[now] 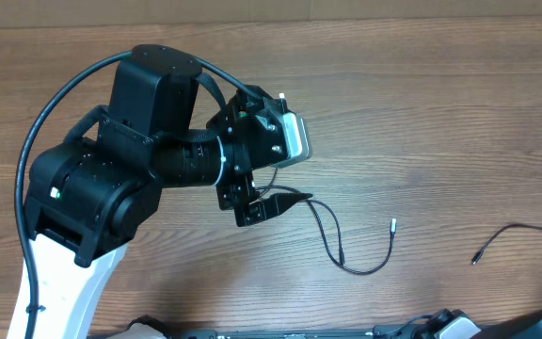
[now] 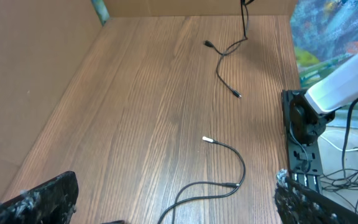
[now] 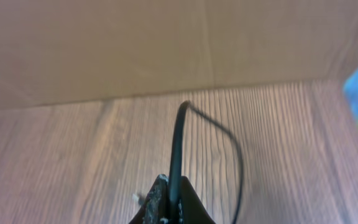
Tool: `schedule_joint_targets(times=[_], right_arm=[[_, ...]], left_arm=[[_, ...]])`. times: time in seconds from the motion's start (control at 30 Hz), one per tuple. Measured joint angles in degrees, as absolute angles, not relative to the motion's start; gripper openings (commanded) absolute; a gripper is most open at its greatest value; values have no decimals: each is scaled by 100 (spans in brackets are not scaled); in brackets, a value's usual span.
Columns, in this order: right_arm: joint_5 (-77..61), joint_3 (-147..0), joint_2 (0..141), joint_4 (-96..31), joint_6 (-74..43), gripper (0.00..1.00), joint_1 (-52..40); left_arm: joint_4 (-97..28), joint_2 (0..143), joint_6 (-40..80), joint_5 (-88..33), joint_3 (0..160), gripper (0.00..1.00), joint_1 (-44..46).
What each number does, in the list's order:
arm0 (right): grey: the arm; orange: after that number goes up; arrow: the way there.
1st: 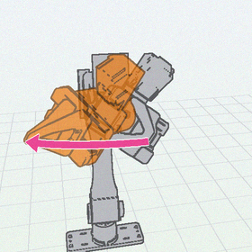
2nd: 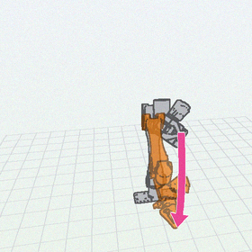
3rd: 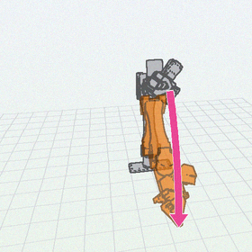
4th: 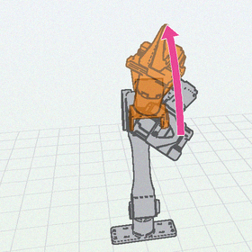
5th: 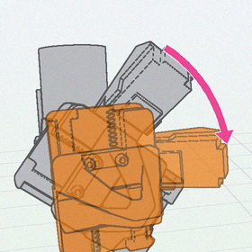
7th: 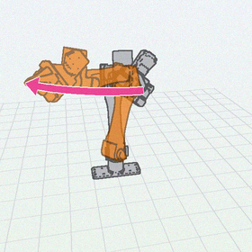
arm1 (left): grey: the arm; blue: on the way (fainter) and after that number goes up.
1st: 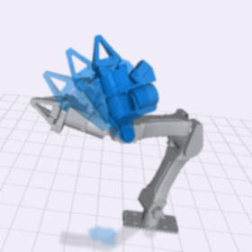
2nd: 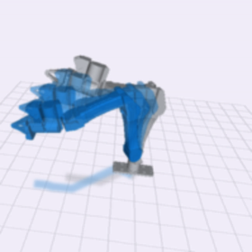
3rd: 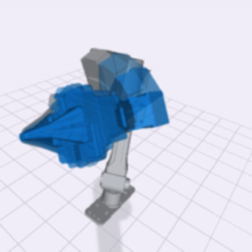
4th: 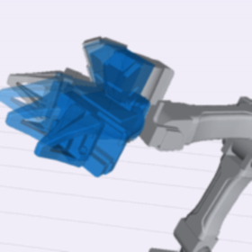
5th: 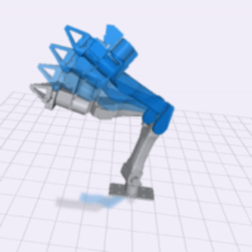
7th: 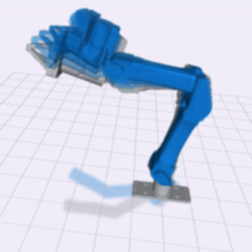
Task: Untangle cables
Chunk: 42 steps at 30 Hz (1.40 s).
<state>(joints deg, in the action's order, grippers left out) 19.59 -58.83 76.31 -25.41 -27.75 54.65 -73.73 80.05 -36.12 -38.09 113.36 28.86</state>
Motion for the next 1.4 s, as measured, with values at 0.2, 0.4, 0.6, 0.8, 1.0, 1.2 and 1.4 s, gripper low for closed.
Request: schedule_joint_targets(times=[0.2,0.4,0.6,0.8,1.0,1.2,1.4], right_arm=[[600,-5883,8573,-2604,-3085,100,5850],[60,-5881,8700,-2770,-3131,100,5848],[-537,-5881,8700,-3004,-2902,100,5846],[-821,-5881,8064,-3715,-2624,100,5848],[-880,-5883,6543,-4641,-2545,100,5848],[-880,-5883,6051,-5133,-2541,100,5848],[-1494,-5883,6049,-5408,-2220,100,5848]], left_arm=[[-7373,8005,-3551,-3787,11336,100,2886],[-7376,8005,-3463,-3785,11336,100,2886],[-7378,8005,-3448,-3767,11336,100,2886],[-7487,8005,-3448,-3765,11336,100,2886],[-7502,8005,-3448,-3763,11336,100,2886],[-7505,8005,-3448,-3743,11336,100,2886],[-7347,8005,-3275,-3577,11336,100,2886]])
